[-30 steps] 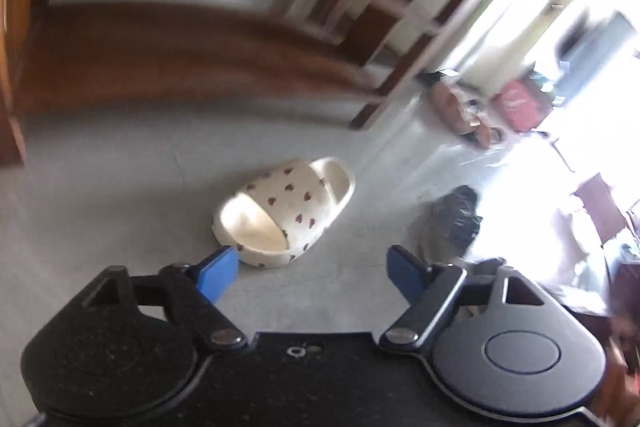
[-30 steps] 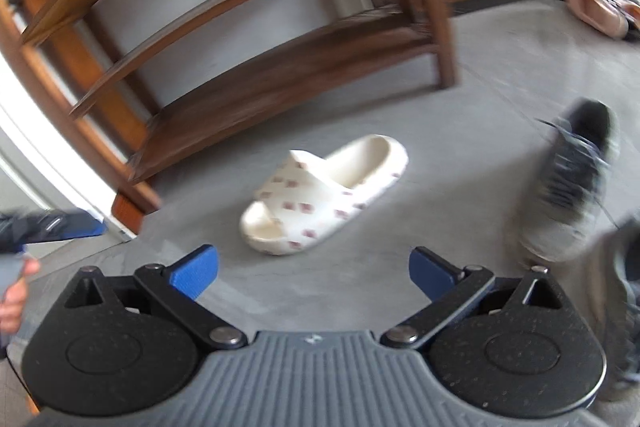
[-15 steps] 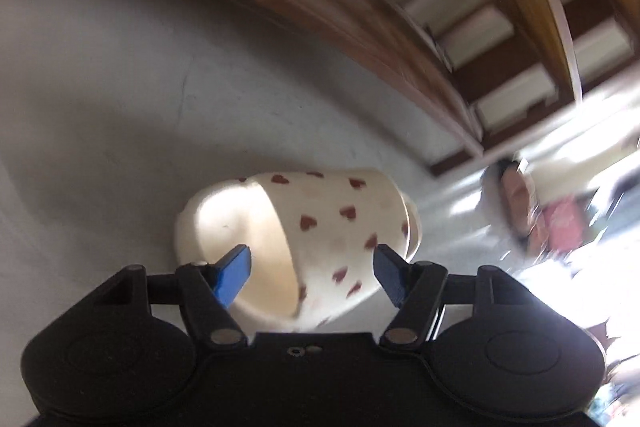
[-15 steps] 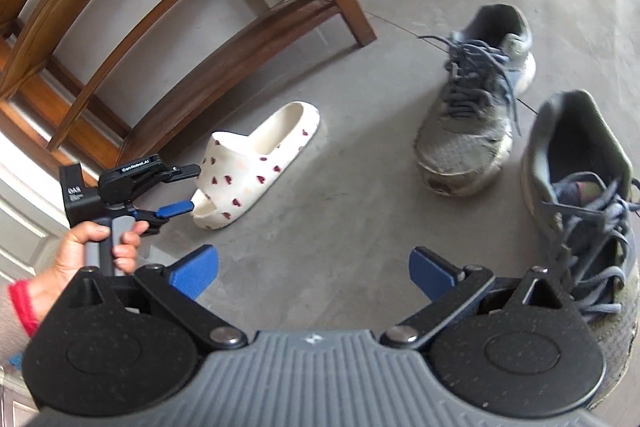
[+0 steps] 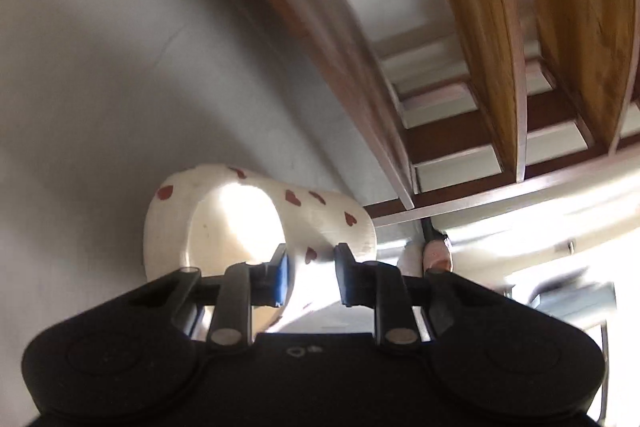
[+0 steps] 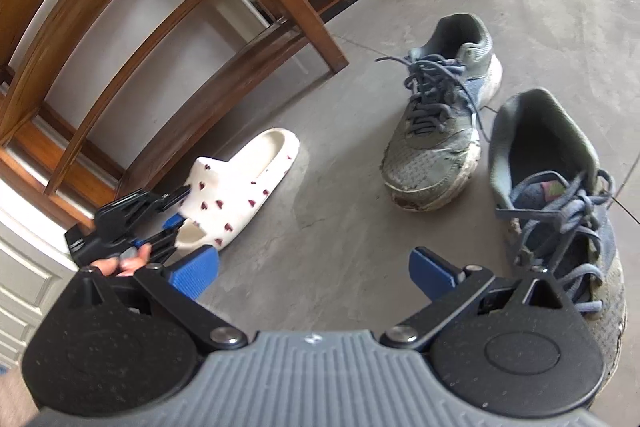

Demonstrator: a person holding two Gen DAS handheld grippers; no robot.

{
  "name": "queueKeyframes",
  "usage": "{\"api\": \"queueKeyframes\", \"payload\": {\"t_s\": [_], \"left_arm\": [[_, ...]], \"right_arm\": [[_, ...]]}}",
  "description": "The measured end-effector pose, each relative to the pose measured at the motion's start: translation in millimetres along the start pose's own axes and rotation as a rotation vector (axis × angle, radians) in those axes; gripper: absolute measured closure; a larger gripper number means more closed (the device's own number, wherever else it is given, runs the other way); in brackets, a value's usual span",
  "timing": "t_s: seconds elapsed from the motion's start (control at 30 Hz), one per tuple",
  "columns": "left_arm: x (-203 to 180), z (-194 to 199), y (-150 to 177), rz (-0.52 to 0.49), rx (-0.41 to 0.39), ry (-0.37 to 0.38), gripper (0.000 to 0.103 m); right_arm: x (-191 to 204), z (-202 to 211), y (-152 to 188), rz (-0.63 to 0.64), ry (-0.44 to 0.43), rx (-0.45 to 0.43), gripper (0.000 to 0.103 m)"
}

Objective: Organize scattered shoes
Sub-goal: 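Grasp the white heart-print slide with the left tool, then carry the white slide with the left tool while the right tool grasps the other white slide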

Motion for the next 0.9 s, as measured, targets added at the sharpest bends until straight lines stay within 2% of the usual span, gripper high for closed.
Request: {"api": "queueKeyframes", "payload": {"t_s": [0.13, 0.17, 0.23, 0.27, 0.3, 0.37, 0.47, 0.5, 0.57, 0.6, 0.63, 0.73, 0.8, 0.9], "left_arm": [[-1, 19, 61, 0.105, 0.092, -0.075, 0.083], [2, 23, 78, 0.153, 0.131, -0.108, 0.079], [6, 27, 101, 0.187, 0.186, -0.157, 0.07], [9, 29, 111, 0.201, 0.213, -0.182, 0.069], [10, 30, 122, 0.187, 0.274, -0.204, 0.068], [12, 30, 143, 0.151, 0.405, -0.249, 0.049], [15, 32, 174, 0.096, 0.602, -0.315, 0.047], [8, 33, 180, 0.0, 0.675, -0.322, 0.047], [-7, 38, 179, -0.141, 0.722, -0.321, 0.047], [-21, 41, 175, -0.282, 0.735, -0.304, 0.047], [-37, 43, 170, -0.475, 0.723, -0.28, 0.047], [-68, 46, 163, -1.01, 0.624, -0.164, 0.045], [-74, 38, 159, -1.232, 0.61, -0.116, 0.045], [-71, 17, 142, -1.358, 0.663, -0.088, 0.044]], "right_arm": [[-4, 7, 1, -0.006, 0.024, -0.02, 0.0], [-5, 8, 1, -0.008, 0.029, -0.022, 0.0], [-7, 13, 1, -0.01, 0.041, -0.029, 0.0], [-8, 15, 2, -0.008, 0.045, -0.032, 0.0], [-8, 18, 3, -0.005, 0.049, -0.035, 0.0], [-9, 23, 4, 0.0, 0.058, -0.041, 0.0], [-10, 30, 6, 0.008, 0.07, -0.051, 0.0], [-11, 33, 6, 0.01, 0.074, -0.054, 0.0], [-12, 37, 7, 0.015, 0.082, -0.061, 0.0], [-12, 40, 8, 0.018, 0.086, -0.064, 0.0], [-12, 42, 8, 0.02, 0.09, -0.067, 0.0], [-9, 46, 12, 0.053, 0.104, -0.061, 0.0], [0, 43, 17, 0.105, 0.115, -0.038, 0.0], [13, 39, 23, 0.184, 0.131, -0.003, 0.0]]}}
Point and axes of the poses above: each gripper's, at about its wrist camera, not at the fingertips, and z roughly against the way its jaws point, x to its left, y to its underside, the point moved 1 cm from there along -z, roughly the way its jaws point, and after that the axes turned 9 degrees about z, right-handed, at the moved point
